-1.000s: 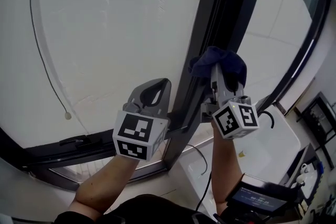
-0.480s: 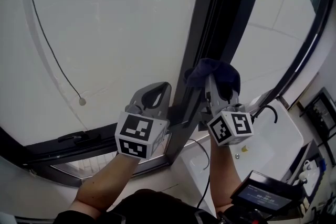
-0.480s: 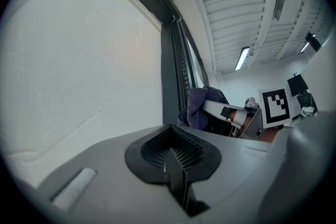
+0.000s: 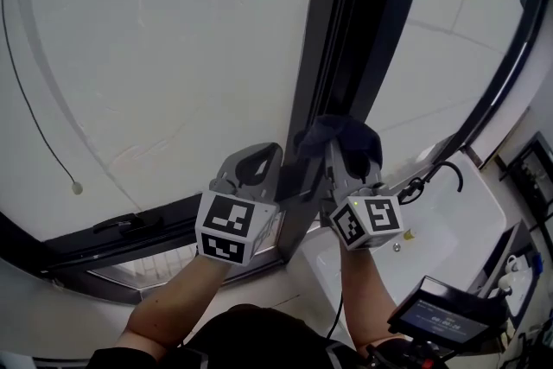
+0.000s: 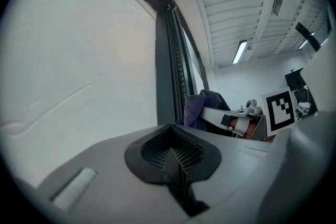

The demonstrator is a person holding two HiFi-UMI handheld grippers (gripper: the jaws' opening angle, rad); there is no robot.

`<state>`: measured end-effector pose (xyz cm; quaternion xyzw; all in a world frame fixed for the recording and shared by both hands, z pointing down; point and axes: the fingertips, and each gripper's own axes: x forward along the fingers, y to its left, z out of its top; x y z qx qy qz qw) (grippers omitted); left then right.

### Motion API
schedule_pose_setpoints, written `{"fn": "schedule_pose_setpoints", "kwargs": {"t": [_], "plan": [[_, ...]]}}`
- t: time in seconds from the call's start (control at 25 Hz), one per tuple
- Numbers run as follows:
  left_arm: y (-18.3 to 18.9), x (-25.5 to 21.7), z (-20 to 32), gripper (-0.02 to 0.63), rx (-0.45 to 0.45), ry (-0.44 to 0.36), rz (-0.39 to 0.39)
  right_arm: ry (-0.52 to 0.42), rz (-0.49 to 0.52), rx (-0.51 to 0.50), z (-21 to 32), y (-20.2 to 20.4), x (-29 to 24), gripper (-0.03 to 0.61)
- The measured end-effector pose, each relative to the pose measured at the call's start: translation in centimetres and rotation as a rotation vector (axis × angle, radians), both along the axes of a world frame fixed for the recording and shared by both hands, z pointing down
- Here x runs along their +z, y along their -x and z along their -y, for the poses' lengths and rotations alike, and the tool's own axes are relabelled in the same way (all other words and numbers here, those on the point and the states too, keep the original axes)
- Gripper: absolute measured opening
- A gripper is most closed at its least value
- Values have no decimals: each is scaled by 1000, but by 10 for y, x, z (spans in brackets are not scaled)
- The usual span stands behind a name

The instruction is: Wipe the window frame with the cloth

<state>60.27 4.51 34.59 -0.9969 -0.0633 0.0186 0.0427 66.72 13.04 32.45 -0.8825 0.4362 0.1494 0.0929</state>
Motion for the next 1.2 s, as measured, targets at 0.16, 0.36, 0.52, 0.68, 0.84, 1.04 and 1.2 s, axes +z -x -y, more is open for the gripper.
{"fn": "schedule_pose_setpoints", "kwargs": {"t": [0.16,0.36,0.52,0.68,0.84,1.04,1.2], "plan": [[-2,11,-2,-6,-7,2,18,20,30,-2,1,0,19,69],[-2,44,-6,-6,-15,16,82,75,76,-3,3,0,51,69],[-4,67,-8,-6,-23,16,121,110,120,-22,4,-1,80,69],[-6,85,-12,-6,-28,16,161,144,149,-39,6,-3,104,71],[-7,96,-18,-6,-38,17,179,173,172,-55,5,-4,125,71],[-7,122,-23,-6,-57,51,223,234,199,-74,6,-4,148,71],[-6,144,-24,-6,-82,62,264,297,217,-95,7,-5,170,71]]}}
